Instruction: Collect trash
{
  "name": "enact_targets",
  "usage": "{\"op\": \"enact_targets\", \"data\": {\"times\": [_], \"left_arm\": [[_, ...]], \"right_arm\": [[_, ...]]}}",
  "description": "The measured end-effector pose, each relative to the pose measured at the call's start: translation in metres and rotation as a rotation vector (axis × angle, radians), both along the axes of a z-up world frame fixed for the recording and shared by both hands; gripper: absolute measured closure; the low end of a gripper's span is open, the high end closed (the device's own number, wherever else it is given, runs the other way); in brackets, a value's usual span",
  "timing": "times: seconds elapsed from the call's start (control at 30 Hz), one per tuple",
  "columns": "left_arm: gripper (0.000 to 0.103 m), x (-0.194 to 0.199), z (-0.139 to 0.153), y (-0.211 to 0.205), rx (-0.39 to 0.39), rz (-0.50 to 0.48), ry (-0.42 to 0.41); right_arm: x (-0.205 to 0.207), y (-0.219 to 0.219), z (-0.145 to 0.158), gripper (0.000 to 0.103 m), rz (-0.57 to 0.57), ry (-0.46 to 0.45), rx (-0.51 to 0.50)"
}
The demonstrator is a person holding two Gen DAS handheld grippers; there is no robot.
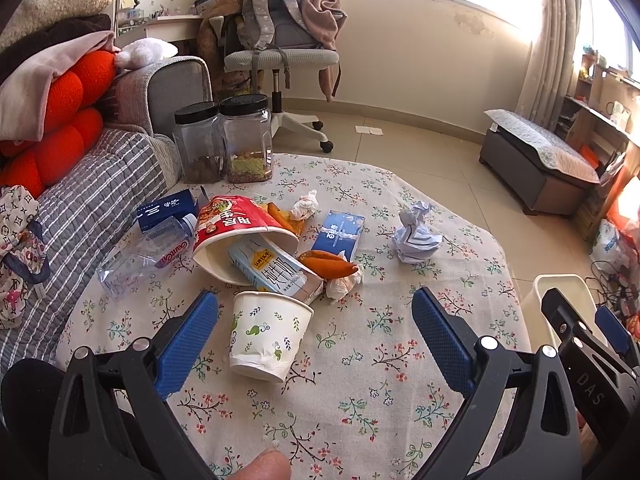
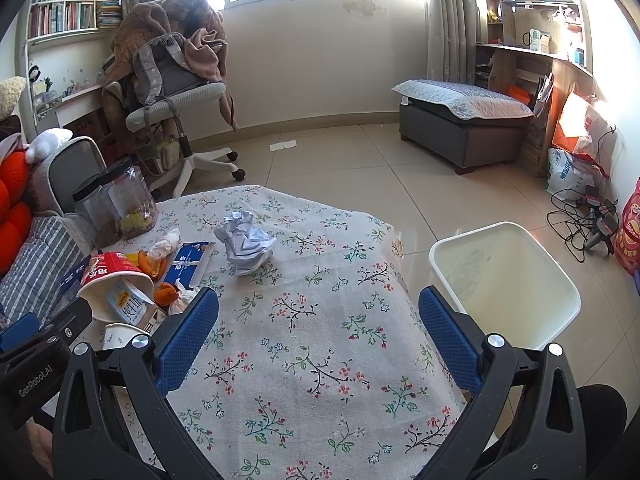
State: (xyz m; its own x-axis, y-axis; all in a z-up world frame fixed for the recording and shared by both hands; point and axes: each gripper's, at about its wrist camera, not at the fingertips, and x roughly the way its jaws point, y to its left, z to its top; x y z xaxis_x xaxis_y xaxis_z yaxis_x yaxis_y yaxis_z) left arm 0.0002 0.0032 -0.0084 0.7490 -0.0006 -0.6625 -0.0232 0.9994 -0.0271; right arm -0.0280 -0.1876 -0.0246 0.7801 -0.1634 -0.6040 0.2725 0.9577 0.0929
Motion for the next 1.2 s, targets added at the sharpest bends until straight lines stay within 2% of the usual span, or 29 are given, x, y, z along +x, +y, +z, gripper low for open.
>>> {"op": "enact_targets", "data": {"times": [1.2], "left_arm": [[0.008, 0.0051, -0.0010, 0.0046, -0.006, 0.010, 0.024]], "right_arm": [[-0.0014, 0.0034, -0.0032, 0.007, 0.007, 0.004, 0.002]]}}
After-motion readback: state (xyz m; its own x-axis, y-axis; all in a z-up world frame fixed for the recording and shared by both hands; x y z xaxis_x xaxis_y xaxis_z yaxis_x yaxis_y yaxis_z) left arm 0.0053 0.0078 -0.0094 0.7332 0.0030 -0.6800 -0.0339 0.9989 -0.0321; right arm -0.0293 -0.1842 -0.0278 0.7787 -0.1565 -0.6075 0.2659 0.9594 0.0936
